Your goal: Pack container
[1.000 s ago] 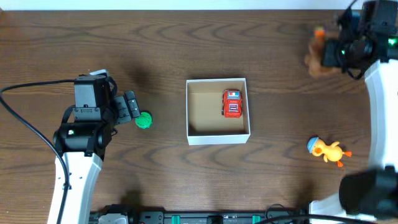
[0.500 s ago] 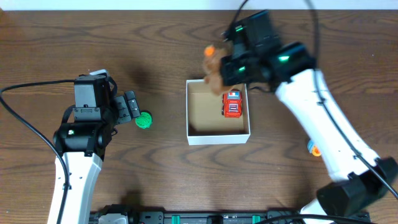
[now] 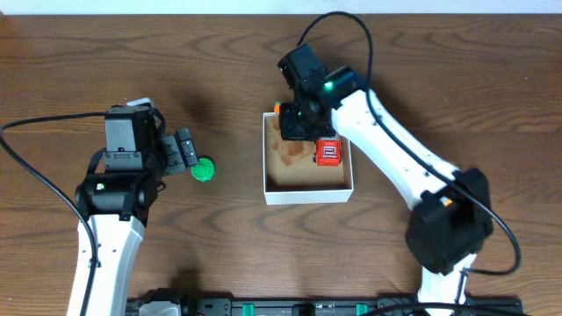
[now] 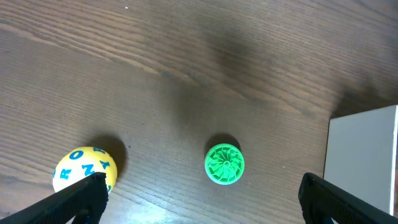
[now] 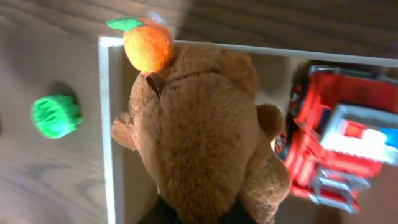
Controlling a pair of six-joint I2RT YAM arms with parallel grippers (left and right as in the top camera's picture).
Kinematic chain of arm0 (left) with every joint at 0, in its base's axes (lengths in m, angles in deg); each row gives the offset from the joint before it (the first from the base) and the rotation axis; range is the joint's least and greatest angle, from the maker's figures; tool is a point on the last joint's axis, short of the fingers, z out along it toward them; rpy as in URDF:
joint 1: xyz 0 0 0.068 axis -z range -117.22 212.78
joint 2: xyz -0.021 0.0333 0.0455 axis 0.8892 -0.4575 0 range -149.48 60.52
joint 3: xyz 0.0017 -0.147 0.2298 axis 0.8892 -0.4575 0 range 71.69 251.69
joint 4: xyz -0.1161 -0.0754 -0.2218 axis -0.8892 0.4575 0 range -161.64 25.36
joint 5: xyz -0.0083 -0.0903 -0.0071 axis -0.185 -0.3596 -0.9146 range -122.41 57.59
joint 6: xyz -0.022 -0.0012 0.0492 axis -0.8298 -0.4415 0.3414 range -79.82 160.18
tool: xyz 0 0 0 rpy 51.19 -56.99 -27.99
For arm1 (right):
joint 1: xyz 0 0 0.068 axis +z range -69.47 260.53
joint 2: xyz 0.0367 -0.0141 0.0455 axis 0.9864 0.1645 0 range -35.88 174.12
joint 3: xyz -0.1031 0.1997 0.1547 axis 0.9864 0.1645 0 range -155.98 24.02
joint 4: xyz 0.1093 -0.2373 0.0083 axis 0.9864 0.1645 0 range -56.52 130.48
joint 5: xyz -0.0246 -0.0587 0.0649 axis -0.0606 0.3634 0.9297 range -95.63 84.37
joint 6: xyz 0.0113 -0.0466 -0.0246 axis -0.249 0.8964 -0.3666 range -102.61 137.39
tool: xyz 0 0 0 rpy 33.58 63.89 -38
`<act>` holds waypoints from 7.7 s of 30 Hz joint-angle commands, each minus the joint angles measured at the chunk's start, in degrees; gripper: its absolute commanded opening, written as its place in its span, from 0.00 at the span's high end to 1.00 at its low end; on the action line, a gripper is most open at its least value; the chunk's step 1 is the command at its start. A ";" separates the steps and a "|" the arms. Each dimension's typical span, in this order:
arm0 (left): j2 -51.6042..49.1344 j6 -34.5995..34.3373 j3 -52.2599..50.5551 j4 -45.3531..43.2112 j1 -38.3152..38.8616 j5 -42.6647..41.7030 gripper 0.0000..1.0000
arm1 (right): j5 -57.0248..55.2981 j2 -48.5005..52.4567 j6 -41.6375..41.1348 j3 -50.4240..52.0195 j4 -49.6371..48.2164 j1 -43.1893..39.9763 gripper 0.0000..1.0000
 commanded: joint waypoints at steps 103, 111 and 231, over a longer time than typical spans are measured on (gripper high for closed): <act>-0.13 -0.55 1.27 0.20 -0.24 0.46 0.02 | -12.20 -22.10 11.30 42.12 -11.37 -42.01 0.99; -0.13 -0.55 1.27 0.17 -0.24 0.46 0.02 | -7.43 -23.10 23.41 16.74 -1.95 -31.52 0.99; -0.13 -0.57 1.27 1.44 -0.24 0.46 0.02 | 6.08 -2.86 33.73 12.44 -14.84 -19.82 0.95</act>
